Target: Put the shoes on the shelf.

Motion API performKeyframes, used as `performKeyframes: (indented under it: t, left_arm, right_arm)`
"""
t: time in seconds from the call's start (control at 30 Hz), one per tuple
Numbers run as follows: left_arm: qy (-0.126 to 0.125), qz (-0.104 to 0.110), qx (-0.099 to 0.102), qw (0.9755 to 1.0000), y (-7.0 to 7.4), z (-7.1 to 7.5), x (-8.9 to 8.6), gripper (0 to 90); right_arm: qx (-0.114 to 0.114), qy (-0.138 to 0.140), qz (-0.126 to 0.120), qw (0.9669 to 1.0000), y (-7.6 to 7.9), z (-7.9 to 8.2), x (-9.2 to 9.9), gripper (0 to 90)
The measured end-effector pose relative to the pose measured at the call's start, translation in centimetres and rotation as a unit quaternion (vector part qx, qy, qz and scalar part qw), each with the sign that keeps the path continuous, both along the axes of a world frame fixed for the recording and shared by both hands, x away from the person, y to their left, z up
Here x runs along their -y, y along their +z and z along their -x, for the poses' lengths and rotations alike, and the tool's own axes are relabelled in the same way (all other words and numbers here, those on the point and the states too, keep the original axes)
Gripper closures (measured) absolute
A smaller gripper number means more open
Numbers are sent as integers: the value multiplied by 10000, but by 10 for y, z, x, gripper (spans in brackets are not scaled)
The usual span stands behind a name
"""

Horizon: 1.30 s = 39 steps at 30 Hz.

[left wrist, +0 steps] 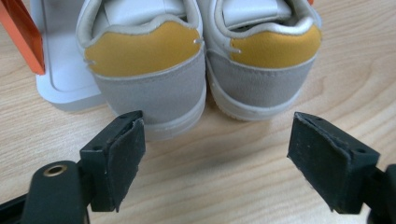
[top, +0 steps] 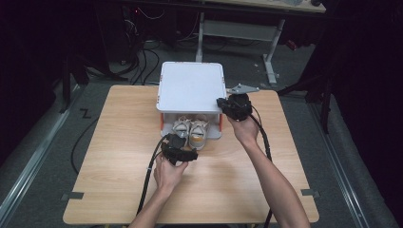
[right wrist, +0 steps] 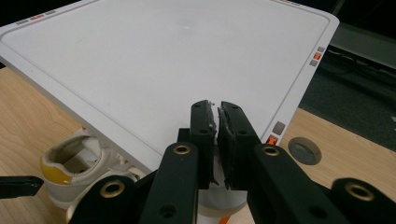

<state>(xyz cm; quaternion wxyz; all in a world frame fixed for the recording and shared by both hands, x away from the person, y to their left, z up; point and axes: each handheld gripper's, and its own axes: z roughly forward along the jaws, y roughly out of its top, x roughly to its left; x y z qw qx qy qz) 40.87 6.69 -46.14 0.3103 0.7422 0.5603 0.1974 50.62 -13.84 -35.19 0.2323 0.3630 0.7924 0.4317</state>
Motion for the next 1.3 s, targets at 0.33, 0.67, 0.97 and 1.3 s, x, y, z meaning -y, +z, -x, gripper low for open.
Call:
performKeyframes:
  t: [0.33, 0.67, 0.97, 1.3]
  left_arm:
    - [128, 81, 72, 9999, -1, -10, 4, 223]
    - [245, 179, 40, 9995, 0, -19, 6, 242]
    - [415, 366, 199, 9983, -4, -32, 9, 248]
    - [511, 344, 267, 9977, -5, -45, 14, 260]
  right_arm:
    - [24, -2, 3, 10000, 0, 0, 0, 842]
    - [41, -25, 7, 10000, -1, 0, -1, 843]
    - [-14, -32, 27, 10000, 0, 0, -1, 854]
    - [-16, -10, 22, 10000, 0, 0, -1, 855]
